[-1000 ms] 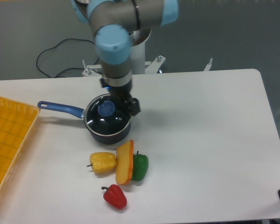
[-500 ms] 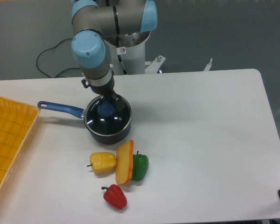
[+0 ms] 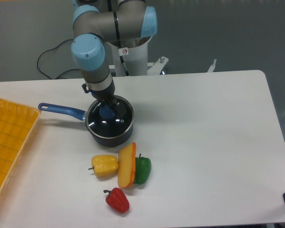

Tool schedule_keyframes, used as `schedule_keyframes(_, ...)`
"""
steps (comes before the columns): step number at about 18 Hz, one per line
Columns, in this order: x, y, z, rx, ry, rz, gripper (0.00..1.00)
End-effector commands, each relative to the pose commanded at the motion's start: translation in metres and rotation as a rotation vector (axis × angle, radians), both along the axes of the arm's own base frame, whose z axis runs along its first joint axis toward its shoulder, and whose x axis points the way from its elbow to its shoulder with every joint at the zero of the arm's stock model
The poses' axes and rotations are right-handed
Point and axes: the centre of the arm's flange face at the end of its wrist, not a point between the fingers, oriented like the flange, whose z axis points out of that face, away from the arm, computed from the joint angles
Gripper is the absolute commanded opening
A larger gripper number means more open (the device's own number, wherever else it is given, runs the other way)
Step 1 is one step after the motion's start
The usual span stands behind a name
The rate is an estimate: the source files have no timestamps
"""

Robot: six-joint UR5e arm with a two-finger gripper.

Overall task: Open the lid
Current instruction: 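Lower the gripper and close it on the blue lid knob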

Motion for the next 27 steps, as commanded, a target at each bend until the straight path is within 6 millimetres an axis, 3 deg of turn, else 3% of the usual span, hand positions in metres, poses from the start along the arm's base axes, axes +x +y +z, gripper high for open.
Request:
schedule_keyframes(17,0.003,0.007,-0.020,-0.033,-0.019,0.017,1.00)
schedule_keyframes(27,0.004,0.007,-0.021,-0.036,-0.019,0.017,1.00)
